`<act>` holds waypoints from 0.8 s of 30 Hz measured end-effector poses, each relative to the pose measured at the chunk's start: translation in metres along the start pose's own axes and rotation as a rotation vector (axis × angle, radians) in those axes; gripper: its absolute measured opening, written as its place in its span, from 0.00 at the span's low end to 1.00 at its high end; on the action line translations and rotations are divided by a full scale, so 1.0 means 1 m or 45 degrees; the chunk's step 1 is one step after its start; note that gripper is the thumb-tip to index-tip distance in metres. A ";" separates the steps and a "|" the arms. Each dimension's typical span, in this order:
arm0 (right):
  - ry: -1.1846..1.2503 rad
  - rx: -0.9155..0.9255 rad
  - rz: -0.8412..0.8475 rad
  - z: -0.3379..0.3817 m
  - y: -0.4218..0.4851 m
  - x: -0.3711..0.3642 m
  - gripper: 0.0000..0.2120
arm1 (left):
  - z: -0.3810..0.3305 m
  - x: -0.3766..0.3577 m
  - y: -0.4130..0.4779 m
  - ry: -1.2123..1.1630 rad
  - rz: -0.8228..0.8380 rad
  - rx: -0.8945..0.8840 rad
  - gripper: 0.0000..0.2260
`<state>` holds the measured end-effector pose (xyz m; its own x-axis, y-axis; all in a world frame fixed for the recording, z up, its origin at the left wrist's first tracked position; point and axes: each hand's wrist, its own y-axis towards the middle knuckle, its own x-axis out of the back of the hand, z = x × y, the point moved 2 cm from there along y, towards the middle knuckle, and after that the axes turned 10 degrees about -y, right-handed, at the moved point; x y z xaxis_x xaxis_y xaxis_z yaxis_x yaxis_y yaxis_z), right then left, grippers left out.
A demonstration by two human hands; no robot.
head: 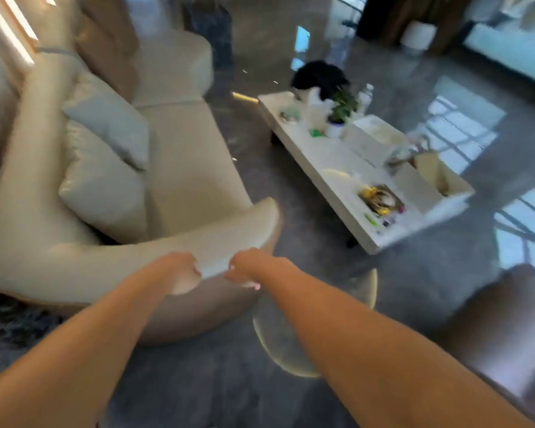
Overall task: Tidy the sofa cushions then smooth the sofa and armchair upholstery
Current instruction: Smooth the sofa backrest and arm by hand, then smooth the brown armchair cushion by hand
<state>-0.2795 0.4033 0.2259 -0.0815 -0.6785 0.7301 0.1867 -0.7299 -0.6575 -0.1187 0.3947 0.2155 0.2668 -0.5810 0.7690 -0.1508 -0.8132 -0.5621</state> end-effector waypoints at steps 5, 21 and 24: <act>0.197 -0.332 -0.088 -0.124 -0.158 -0.036 0.19 | -0.154 -0.038 -0.047 0.364 0.242 -0.488 0.15; 1.064 -1.763 -0.549 -0.168 -0.634 -0.347 0.24 | -0.443 -0.267 -0.382 0.976 0.630 -1.823 0.21; 1.017 -1.867 -0.604 -0.173 -0.671 -0.382 0.30 | -0.453 -0.307 -0.430 0.885 0.565 -1.882 0.32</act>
<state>-0.5428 1.1378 0.3558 -0.3700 0.0596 0.9271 -0.9290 -0.0169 -0.3697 -0.5668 0.9075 0.3587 -0.4152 -0.3337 0.8463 -0.8971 0.3047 -0.3200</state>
